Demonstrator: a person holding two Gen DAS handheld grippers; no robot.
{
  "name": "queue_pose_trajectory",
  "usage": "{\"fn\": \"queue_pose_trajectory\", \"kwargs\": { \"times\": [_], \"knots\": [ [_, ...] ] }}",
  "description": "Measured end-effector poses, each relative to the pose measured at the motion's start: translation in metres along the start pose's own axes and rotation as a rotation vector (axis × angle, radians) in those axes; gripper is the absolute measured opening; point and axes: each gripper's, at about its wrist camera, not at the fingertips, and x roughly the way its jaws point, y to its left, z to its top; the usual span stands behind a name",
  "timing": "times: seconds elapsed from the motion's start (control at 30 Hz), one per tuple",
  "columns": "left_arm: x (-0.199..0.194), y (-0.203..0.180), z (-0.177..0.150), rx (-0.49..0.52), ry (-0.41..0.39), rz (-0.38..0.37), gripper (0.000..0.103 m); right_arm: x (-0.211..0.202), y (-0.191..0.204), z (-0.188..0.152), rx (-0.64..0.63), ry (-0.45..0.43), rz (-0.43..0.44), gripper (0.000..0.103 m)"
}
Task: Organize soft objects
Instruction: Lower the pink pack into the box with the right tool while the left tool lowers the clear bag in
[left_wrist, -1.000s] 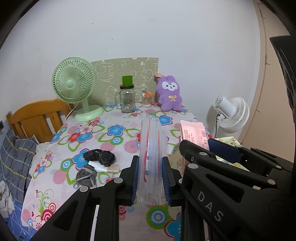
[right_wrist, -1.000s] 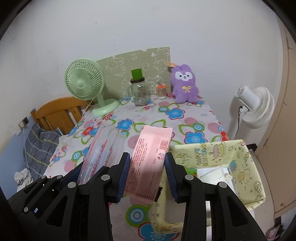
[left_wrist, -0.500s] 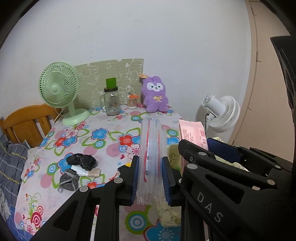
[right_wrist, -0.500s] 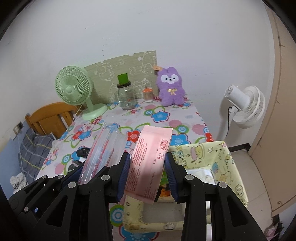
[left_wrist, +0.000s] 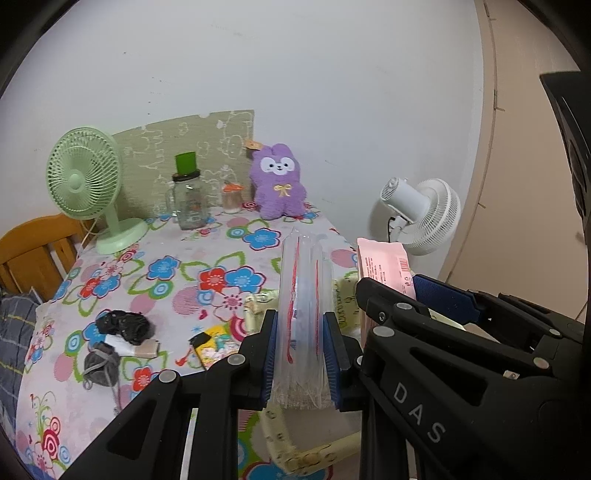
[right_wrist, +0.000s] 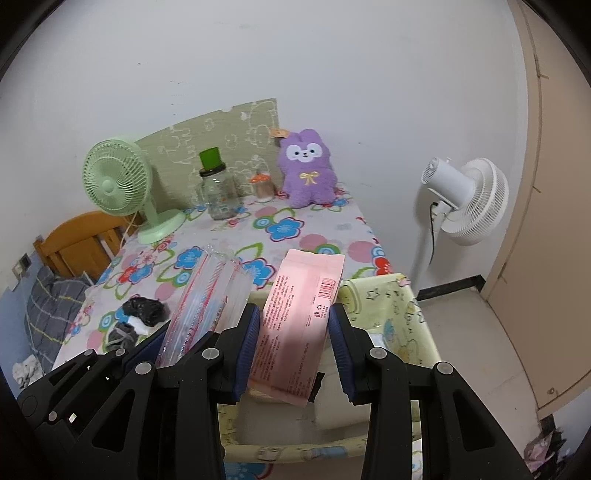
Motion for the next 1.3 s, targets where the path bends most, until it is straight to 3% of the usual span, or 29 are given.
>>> {"fn": "queue_pose_trajectory", "kwargs": {
  "times": [0.5, 0.8, 0.87, 1.2, 1.3],
  "knots": [
    [0.032, -0.018, -0.005, 0.021, 0.067, -0.039, 0.024, 0.024, -0.03, -0.009, 0.04, 0.051, -0.03, 0.042],
    [0.05, -0.018, -0.01, 0.056, 0.11, -0.013, 0.044, 0.046, -0.035, -0.016, 0.06, 0.095, -0.024, 0.042],
    [0.054, -0.016, -0.009, 0.055, 0.123, -0.006, 0.064, 0.049, -0.035, -0.016, 0.064, 0.098, -0.027, 0.042],
    [0.059, -0.01, -0.009, 0.048, 0.147, -0.004, 0.071, 0.059, -0.03, -0.014, 0.049, 0.113, -0.024, 0.046],
    [0.058, -0.009, -0.009, 0.051, 0.145, 0.0, 0.071, 0.057, -0.029, -0.013, 0.041, 0.114, -0.061, 0.057]
  ]
}}
